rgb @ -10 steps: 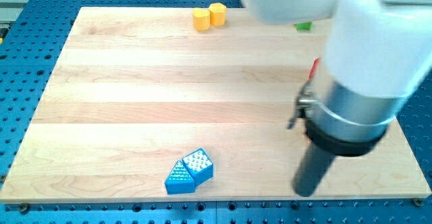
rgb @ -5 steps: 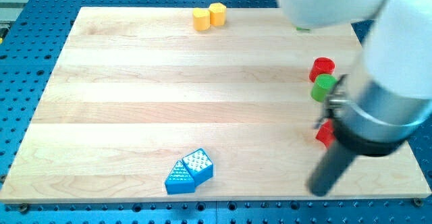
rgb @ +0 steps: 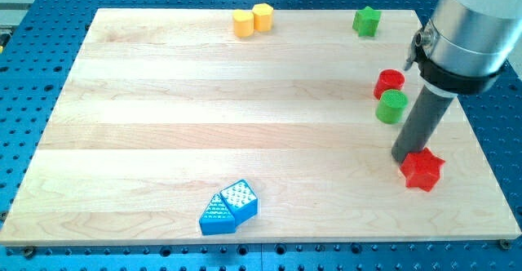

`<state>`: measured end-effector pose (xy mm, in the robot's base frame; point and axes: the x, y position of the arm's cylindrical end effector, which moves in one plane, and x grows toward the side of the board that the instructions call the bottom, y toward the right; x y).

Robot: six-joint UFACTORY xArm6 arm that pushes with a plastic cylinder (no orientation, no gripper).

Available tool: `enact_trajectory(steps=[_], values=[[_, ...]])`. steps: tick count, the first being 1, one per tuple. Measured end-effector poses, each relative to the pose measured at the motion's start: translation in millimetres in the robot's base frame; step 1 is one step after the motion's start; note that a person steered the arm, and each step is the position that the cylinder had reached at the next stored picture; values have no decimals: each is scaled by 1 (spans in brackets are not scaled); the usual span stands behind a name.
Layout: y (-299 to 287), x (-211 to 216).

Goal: Push the red circle into the red star

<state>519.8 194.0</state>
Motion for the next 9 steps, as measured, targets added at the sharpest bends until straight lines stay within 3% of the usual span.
enact_trajectory(steps=[1,2,3,4,5,7,8,9], values=[[0,0],[-64,-9],[-125,-64],[-73,-159],[-30,-165],[52,-104],[54,-72],[51,-91]])
